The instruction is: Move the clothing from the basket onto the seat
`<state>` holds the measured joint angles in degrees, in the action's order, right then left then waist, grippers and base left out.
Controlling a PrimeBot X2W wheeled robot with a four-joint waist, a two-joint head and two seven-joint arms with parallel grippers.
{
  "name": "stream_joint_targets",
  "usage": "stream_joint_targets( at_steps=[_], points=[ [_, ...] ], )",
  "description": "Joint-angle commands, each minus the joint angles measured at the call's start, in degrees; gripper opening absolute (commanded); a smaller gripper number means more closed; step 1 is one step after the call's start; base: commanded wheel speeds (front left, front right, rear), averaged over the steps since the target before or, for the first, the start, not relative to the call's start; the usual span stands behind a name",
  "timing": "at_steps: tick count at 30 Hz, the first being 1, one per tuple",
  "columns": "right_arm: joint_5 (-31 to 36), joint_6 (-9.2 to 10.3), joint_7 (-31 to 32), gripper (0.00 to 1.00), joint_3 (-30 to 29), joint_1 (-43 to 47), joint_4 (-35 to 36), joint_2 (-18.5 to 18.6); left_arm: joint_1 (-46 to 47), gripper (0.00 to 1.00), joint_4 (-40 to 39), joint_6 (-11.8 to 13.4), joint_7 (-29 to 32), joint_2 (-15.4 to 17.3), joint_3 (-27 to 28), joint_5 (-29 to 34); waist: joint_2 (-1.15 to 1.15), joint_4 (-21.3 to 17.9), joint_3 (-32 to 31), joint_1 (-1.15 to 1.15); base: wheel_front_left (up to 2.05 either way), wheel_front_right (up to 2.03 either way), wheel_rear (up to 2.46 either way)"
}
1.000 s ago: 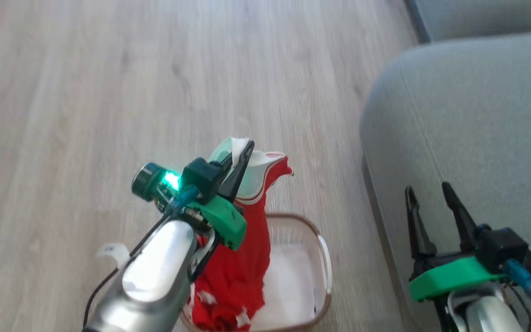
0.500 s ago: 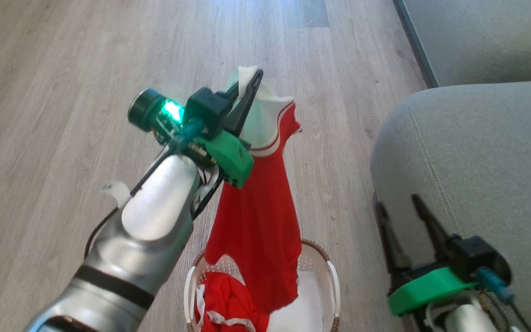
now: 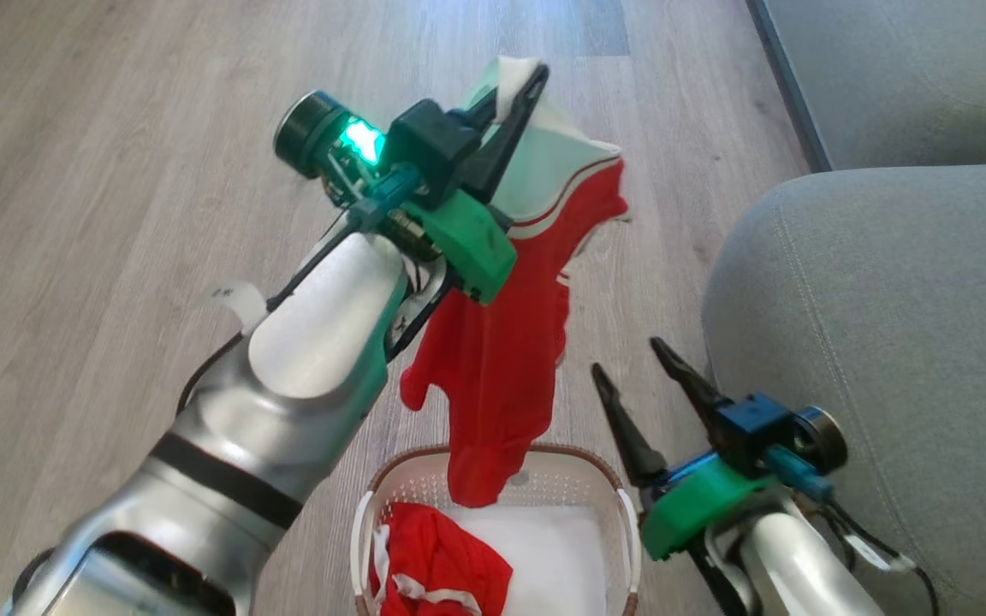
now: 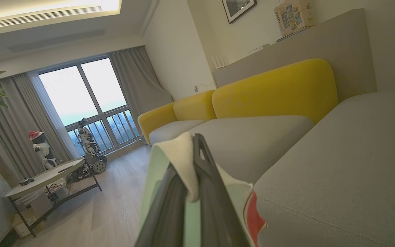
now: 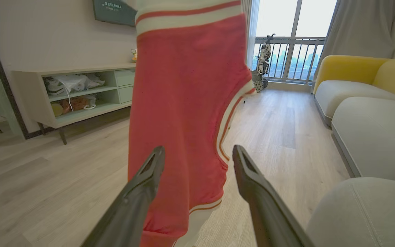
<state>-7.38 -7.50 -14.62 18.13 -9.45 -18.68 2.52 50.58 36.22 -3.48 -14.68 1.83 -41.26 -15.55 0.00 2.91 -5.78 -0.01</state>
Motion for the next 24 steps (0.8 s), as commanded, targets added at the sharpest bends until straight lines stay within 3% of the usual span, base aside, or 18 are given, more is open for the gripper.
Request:
stream_joint_targets(
  at_steps=[1, 10, 19, 20, 21, 22, 23, 24],
  points=[
    [-0.1, 0.01, -0.38, 1.0, 2.25, -3.69, 0.56, 0.36, 5.24, 0.0, -2.24, 0.61, -0.01, 1.06, 0.94, -0.81, 0.0, 0.22, 0.05, 0.01, 0.0, 0.0, 0.0],
    [-3.85, 0.01, -0.38, 1.0, 8.57, -10.23, -7.58, 0.36, 7.73, 0.0, -4.03, 2.63, 0.07, 1.06, -4.9, -4.86, 0.0, 1.64, 0.31, 0.01, 0.0, 0.0, 0.0],
    [-6.47, 0.01, -0.38, 1.0, 11.9, -13.68, -10.83, 0.36, 8.85, 0.0, -6.99, 4.58, 0.04, 1.05, -9.36, -8.22, 0.0, 2.68, 0.37, 0.01, 0.0, 0.0, 0.0],
    [-6.81, 0.01, -0.38, 0.87, 12.12, -13.95, -11.3, 0.36, 8.98, 0.0, -7.31, 4.84, 0.04, 1.05, -9.78, -8.64, 0.0, 2.81, 0.35, 0.01, 0.0, 0.0, 0.0],
    [-7.08, 0.01, -0.38, 0.48, 12.26, -14.26, -11.77, 0.36, 9.09, 0.0, -7.62, 5.08, 0.03, 1.05, -10.2, -9.06, 0.0, 2.94, 0.33, 0.01, 0.0, 0.0, 0.0],
    [-7.29, 0.01, -0.38, 0.36, 12.29, -14.56, -12.24, 0.36, 9.19, 0.0, -7.92, 5.35, 0.03, 1.05, -10.62, -9.44, 0.0, 3.08, 0.31, 0.01, 0.0, 0.0, 0.0],
    [-7.42, 0.01, -0.38, 0.14, 12.24, -14.88, -12.76, 0.36, 9.27, 0.0, -8.21, 5.61, 0.03, 1.05, -11.02, -9.81, 0.0, 3.21, 0.3, 0.01, 0.0, 0.0, 0.0],
    [-7.44, 0.01, -0.38, 0.0, 12.19, -15.22, -13.23, 0.36, 9.36, 0.0, -8.42, 5.84, 0.02, 1.05, -11.38, -10.15, 0.0, 3.32, 0.3, 0.01, 0.0, 0.0, 0.0]
  ],
)
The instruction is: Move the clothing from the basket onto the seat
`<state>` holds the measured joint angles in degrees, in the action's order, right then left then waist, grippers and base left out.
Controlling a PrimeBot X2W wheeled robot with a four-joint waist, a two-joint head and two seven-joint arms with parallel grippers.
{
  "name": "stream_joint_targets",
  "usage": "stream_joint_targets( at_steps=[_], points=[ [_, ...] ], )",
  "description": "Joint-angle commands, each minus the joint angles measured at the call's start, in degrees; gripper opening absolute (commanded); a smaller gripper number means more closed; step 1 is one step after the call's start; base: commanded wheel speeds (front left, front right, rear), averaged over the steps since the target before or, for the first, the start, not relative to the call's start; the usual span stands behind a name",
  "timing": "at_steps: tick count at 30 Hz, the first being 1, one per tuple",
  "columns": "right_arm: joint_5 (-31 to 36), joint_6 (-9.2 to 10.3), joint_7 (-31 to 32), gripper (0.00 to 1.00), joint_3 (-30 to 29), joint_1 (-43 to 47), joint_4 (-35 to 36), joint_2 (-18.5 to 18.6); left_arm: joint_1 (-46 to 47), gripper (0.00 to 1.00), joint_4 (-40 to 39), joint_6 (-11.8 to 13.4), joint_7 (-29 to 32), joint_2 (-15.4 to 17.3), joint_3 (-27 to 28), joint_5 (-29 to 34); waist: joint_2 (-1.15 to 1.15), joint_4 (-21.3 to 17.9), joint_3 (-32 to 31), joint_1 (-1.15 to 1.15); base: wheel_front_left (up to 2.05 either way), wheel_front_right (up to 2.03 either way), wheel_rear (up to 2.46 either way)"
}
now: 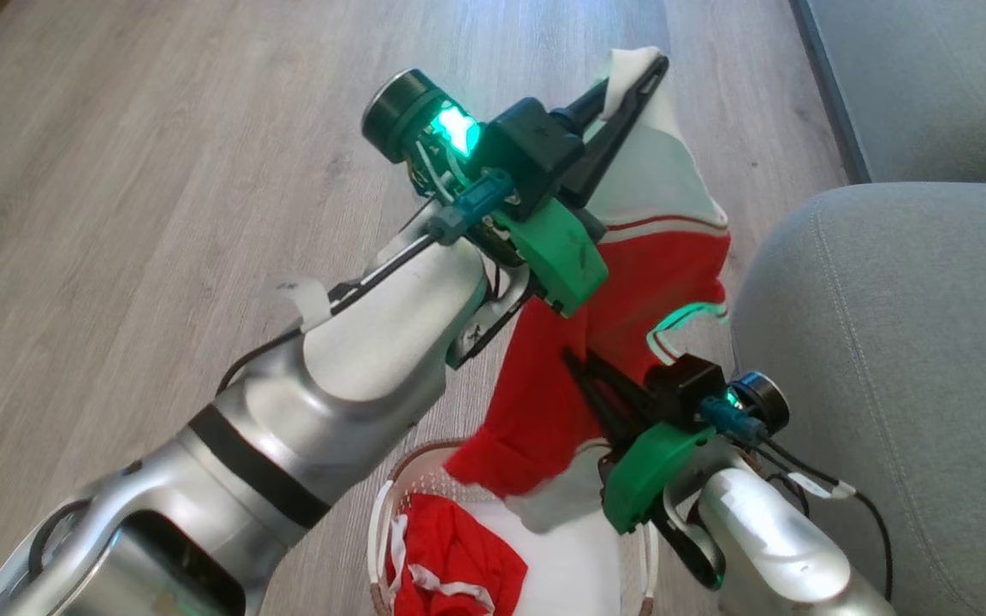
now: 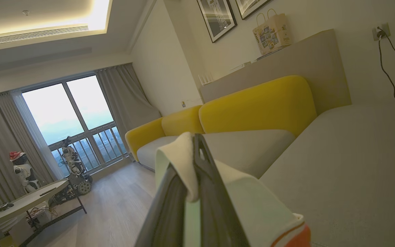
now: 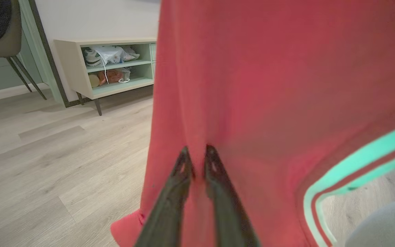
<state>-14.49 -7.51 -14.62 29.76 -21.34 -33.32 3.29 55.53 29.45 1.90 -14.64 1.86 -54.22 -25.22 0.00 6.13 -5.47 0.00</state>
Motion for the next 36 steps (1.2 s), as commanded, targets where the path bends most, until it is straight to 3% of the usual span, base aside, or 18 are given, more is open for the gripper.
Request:
stream_joint_targets(
  at_steps=[1, 19, 20, 21, 22, 23, 36],
  points=[
    [-0.36, 0.02, -0.38, 0.0, 0.54, -3.67, 1.01, -0.41, 4.52, 0.0, -1.79, 0.68, -0.03, 1.02, 1.27, -0.79, 0.0, 0.19, 0.0, 0.0, 0.0, 0.0, 0.0],
    [0.32, 0.02, -0.38, 0.0, -2.22, -2.75, 5.72, -0.41, 3.22, 0.0, 6.88, 2.36, -0.26, 2.12, 2.54, -3.87, 0.0, -1.69, 1.02, 0.0, 0.0, 0.0, 0.0],
    [0.48, 0.02, -0.38, 0.0, -2.68, -2.48, 6.34, -0.41, 2.89, 0.28, 7.39, 2.32, -0.28, 2.23, 2.83, -4.11, 0.0, -1.91, 1.08, 0.0, 0.0, 0.0, 0.0],
    [0.74, 0.02, -0.38, 0.0, -3.17, -2.19, 6.9, -0.41, 2.5, 0.48, 7.83, 2.24, -0.29, 2.33, 3.14, -4.39, 0.0, -2.14, 1.12, 0.0, 0.0, 0.0, 0.0],
    [0.97, 0.02, -0.38, 0.0, -3.76, -1.87, 7.5, -0.41, 2.08, 0.85, 8.2, 2.08, -0.31, 2.47, 3.35, -4.59, 0.0, -2.38, 1.14, 0.0, 0.0, 0.0, 0.0],
    [1.21, 0.02, -0.38, 0.0, -4.42, -1.57, 8.14, -0.41, 1.63, 1.0, 8.55, 1.91, -0.32, 2.61, 3.57, -4.81, 0.0, -2.61, 1.15, 0.0, 0.0, 0.0, 0.0],
    [6.72, 0.02, -0.38, 0.0, -14.18, 2.06, 14.75, -0.41, -7.44, 1.0, 8.75, 1.09, -0.35, 3.61, 6.4, -5.24, 0.0, -5.12, 0.97, 0.0, 0.0, 0.0, 0.0]
  ],
)
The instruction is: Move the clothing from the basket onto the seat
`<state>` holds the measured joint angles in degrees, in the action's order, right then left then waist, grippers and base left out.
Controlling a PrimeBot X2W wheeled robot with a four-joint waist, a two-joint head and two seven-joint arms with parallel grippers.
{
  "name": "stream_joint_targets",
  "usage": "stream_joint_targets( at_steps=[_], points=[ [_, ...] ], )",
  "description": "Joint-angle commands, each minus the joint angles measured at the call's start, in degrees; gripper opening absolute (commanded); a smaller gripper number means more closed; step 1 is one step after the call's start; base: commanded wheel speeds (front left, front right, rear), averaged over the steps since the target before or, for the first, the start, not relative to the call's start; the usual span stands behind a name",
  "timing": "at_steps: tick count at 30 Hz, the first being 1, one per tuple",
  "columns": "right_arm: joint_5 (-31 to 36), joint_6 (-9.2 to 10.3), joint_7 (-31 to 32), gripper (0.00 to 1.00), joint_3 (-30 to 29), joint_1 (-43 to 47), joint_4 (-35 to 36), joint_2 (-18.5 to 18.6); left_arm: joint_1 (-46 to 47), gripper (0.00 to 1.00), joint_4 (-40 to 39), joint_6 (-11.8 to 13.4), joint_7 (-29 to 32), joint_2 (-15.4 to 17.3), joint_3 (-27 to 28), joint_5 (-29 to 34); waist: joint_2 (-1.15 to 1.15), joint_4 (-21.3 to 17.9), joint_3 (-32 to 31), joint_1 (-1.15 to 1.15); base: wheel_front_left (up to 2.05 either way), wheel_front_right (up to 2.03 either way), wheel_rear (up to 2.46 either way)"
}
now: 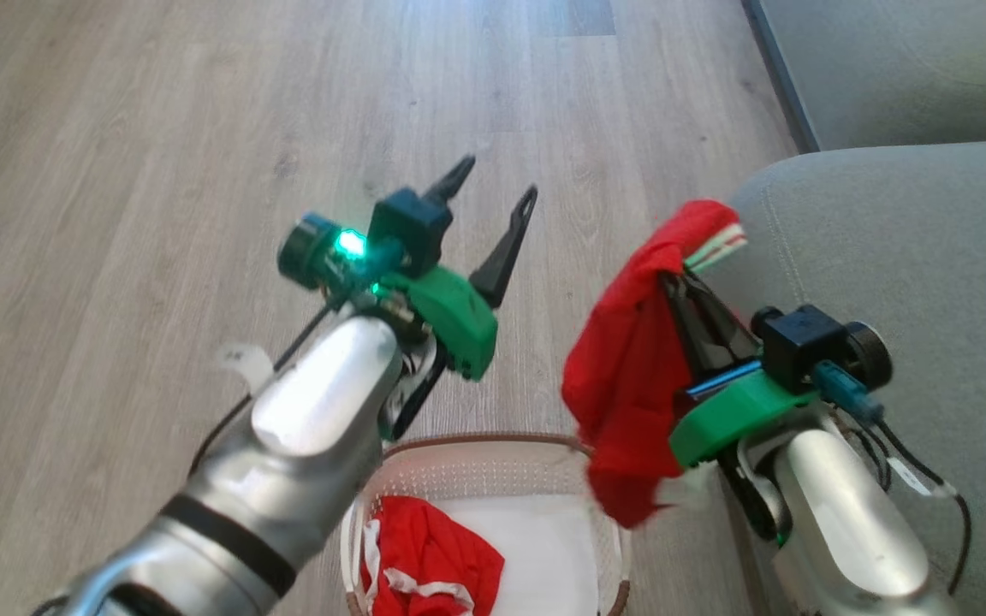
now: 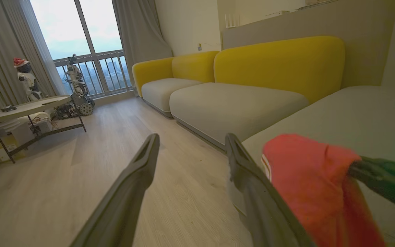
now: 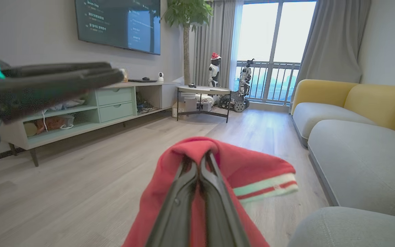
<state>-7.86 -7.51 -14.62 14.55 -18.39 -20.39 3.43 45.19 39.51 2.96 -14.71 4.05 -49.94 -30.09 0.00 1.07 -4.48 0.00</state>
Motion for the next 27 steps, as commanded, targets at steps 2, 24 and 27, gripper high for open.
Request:
stream_joint_targets(
  at_steps=[2, 24, 27],
  points=[
    [0.93, 0.02, -0.38, 0.0, -0.08, -0.14, 2.87, -0.56, 1.13, 1.0, -1.38, -0.22, -0.29, 1.38, 2.17, -0.22, 0.0, -0.63, -0.1, 0.0, 0.0, 0.0, 0.0],
    [6.48, 0.02, -0.38, 0.0, -9.49, 7.94, 12.86, 1.91, -14.73, 1.0, -6.44, -0.56, -0.29, -0.1, 6.06, 1.68, 0.0, -14.98, 1.47, 0.0, 0.0, 0.0, 0.0],
    [6.56, 0.02, -0.38, 0.0, -10.13, 8.36, 13.37, 2.28, -16.43, 1.0, -7.24, -0.47, -0.29, -0.43, 6.98, 1.77, 0.0, -16.93, 1.93, 0.0, 0.0, 0.0, 0.0]
  ],
)
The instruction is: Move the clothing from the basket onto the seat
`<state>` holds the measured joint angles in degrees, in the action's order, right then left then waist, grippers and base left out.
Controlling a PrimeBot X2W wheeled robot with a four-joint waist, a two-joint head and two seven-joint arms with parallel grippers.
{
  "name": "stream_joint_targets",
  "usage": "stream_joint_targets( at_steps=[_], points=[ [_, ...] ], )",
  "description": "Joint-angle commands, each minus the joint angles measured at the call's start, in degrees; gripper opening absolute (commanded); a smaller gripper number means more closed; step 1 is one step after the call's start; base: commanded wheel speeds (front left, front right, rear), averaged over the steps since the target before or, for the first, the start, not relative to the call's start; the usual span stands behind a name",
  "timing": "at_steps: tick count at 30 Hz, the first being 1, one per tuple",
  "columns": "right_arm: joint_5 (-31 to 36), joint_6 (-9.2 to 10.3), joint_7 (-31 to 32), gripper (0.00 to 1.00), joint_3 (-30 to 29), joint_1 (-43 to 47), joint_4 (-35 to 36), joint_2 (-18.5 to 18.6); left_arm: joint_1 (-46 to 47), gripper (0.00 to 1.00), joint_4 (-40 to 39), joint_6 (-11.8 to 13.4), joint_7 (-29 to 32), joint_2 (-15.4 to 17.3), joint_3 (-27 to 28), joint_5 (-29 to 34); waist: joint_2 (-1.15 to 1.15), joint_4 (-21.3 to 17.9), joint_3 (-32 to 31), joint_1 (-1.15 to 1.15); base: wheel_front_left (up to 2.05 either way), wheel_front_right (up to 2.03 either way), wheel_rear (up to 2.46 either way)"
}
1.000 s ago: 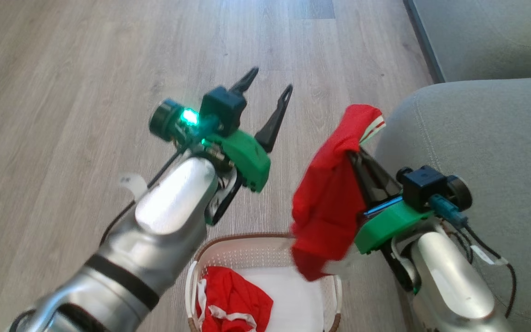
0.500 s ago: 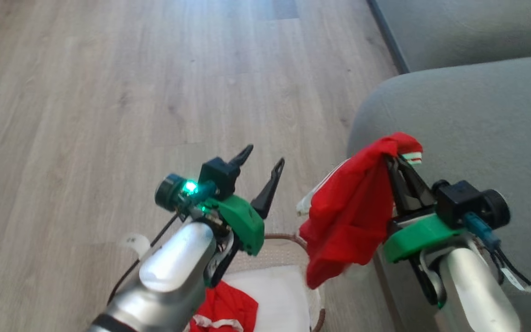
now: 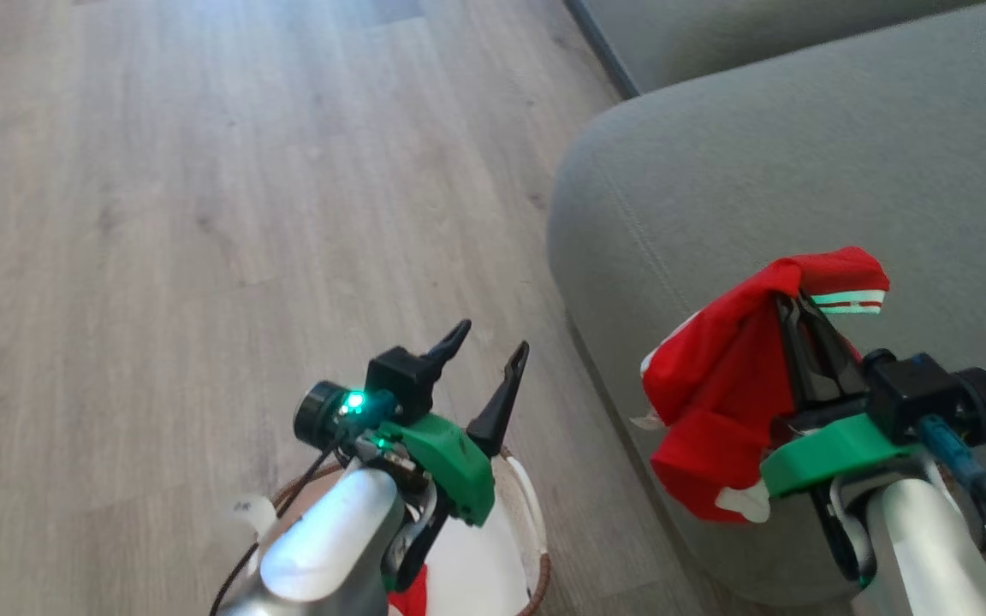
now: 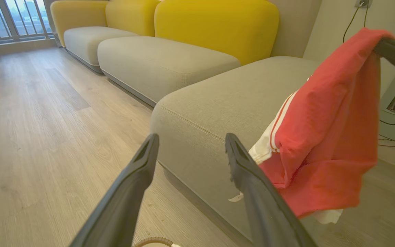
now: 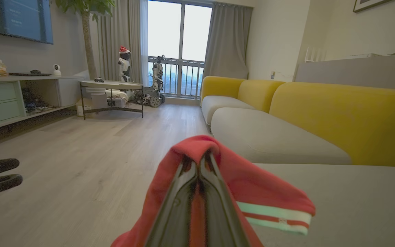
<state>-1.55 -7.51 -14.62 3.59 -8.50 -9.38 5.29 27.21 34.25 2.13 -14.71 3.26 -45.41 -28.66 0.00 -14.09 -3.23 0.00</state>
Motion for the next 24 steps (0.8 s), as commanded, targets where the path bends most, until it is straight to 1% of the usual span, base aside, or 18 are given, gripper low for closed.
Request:
stream_joint_targets(
  at_steps=[1, 7, 15, 19, 24],
  points=[
    [0.27, 0.02, -0.38, 0.0, 0.59, -1.54, 2.43, 0.54, 1.08, 1.0, -2.14, 0.36, -0.29, 0.28, 2.56, 0.59, 0.0, -2.33, 0.85, 0.0, 0.0, 0.0, 0.0],
    [0.19, 0.02, -0.38, 0.0, -0.78, -3.01, 1.6, 1.56, -0.26, 1.0, -3.73, -0.02, -0.29, -0.04, 3.69, 2.17, 0.0, -4.5, 2.1, 0.0, 0.0, 0.0, 0.0],
    [-0.13, 0.02, -0.38, 0.0, -1.69, -10.08, -0.5, 3.86, 0.24, 1.0, -5.41, -0.21, -0.29, -0.17, 4.98, 4.36, 0.0, -4.56, 4.83, 0.0, 0.0, 0.0, 0.0],
    [-1.88, 0.02, -0.38, 0.0, -3.44, -17.83, -3.29, 4.38, 1.12, 1.0, -7.46, -0.12, -0.29, 0.05, 6.87, 5.2, 0.0, -4.07, 8.21, 0.0, 0.0, 0.0, 0.0],
    [-2.03, 0.02, -0.38, 0.0, -4.55, -29.99, -9.52, 6.9, 2.95, 1.0, -9.15, -0.17, -0.29, 1.06, 7.66, 7.2, 0.0, -2.38, 13.27, 0.0, 0.0, 0.0, 0.0]
  ],
)
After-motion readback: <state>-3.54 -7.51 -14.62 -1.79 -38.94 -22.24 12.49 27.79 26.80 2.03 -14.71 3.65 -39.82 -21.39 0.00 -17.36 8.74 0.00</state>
